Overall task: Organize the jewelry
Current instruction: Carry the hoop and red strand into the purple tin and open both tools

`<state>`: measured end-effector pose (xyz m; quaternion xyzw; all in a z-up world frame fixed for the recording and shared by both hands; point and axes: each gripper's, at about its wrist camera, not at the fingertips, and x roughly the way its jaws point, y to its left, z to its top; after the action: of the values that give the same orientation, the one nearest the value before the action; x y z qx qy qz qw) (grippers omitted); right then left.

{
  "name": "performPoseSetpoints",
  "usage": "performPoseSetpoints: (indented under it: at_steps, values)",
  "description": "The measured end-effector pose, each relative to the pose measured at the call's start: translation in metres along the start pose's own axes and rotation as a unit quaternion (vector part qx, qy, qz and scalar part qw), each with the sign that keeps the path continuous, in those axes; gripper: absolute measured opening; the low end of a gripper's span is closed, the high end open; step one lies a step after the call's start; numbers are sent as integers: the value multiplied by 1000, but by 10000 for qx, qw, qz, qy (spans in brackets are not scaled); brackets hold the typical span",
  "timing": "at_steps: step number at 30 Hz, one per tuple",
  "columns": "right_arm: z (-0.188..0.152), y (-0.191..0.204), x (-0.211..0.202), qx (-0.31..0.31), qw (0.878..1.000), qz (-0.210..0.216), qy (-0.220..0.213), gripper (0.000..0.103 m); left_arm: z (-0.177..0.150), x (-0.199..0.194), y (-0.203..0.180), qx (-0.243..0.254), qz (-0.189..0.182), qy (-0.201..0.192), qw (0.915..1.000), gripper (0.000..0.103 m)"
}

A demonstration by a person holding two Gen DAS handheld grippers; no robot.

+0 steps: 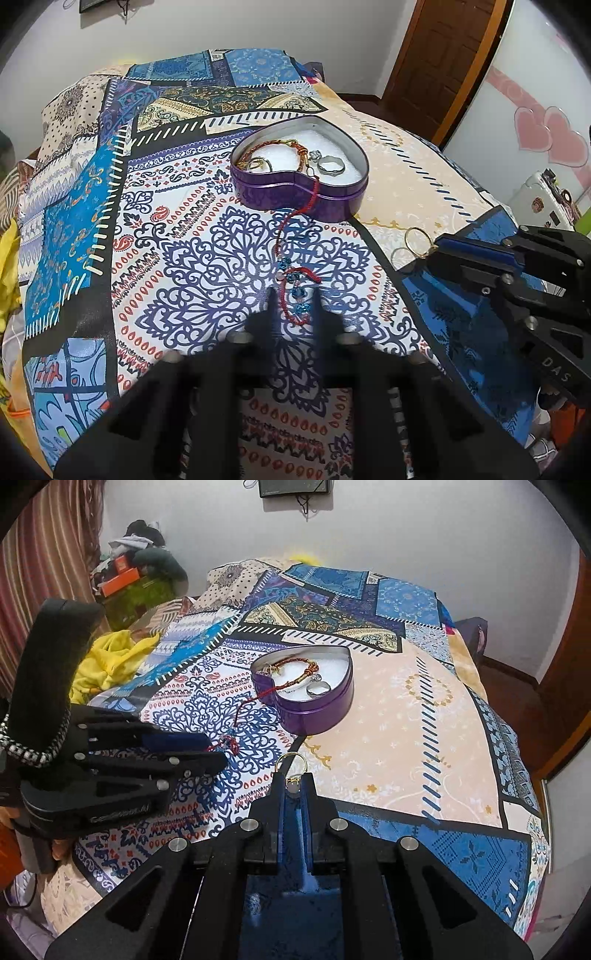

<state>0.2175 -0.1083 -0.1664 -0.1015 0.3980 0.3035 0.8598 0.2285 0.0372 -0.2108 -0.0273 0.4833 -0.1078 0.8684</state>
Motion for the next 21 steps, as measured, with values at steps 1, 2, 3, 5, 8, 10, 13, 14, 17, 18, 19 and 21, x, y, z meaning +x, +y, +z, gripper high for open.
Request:
performPoseSetpoints:
  at_steps: [1,2,3,5,8,10,13,14,17,18,19,21]
  values:
    - [0,0,0,6,10000,16,-16,7,0,0,2,-42,-20,-19,10000,6]
    - [0,0,-1,9,10000,23,-31,7,0,-1,3,-58,16,-39,10000,6]
    - [2,2,-2,10,10000,28,-56,7,0,-3,4,-66,109,-74,9999,5]
    - [3,2,-3,15,9999,37,-93,7,1,-7,7,-101,150,-148,9997,5]
    - [6,4,-8,11,9998,46,-172,7,4,-20,9,-147,149,-316,9993,5]
    - [9,4,-11,16,9997,35,-225,7,6,-29,9,-137,160,-418,9989,5]
    - [13,4,-16,34,9995,17,-309,7,12,-45,8,-123,174,-626,9978,5]
    - [14,4,-18,36,9994,6,-339,7,14,-50,8,-129,163,-684,9974,5]
    - [17,4,-22,42,9992,-19,-400,7,20,-63,6,-133,106,-844,9963,5]
    - [18,4,-24,39,9991,-40,-427,7,24,-68,5,-123,85,-907,9958,5]
    - [19,4,-24,38,9990,-57,-446,7,27,-72,4,-114,73,-960,9953,5]
    - [22,2,-26,54,9988,-66,-488,7,32,-78,3,-99,61,-1048,9944,5]
